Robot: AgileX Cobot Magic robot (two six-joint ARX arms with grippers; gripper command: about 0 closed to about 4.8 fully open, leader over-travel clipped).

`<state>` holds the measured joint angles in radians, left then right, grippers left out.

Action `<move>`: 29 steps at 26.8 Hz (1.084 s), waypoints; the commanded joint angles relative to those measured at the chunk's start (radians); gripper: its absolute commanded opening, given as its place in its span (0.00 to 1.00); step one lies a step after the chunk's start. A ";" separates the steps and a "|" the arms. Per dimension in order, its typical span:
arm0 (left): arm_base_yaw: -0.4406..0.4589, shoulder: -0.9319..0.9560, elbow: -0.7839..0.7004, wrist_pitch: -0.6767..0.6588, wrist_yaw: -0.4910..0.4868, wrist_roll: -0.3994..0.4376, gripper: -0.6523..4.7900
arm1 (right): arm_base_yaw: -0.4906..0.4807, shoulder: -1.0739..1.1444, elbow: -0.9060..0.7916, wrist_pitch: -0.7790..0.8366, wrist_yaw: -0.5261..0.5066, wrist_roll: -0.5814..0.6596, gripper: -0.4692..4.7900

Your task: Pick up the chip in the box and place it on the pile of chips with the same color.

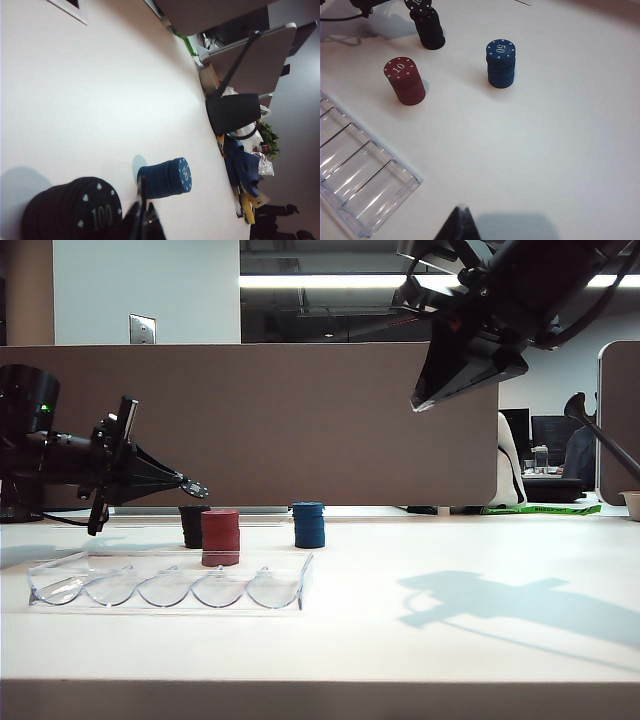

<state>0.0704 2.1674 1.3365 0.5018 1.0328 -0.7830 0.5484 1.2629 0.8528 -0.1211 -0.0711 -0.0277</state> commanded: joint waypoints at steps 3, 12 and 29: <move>0.002 -0.002 0.002 0.016 -0.027 -0.023 0.11 | 0.000 -0.002 0.002 0.014 0.002 0.001 0.08; 0.005 -0.001 0.002 0.004 0.005 -0.029 0.11 | 0.000 -0.002 0.002 0.013 0.002 0.001 0.08; 0.008 -0.001 0.002 -0.018 -0.027 -0.011 0.11 | 0.000 0.027 0.002 0.017 0.009 0.001 0.08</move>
<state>0.0803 2.1696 1.3365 0.4675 1.0058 -0.8013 0.5480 1.2911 0.8528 -0.1188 -0.0639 -0.0273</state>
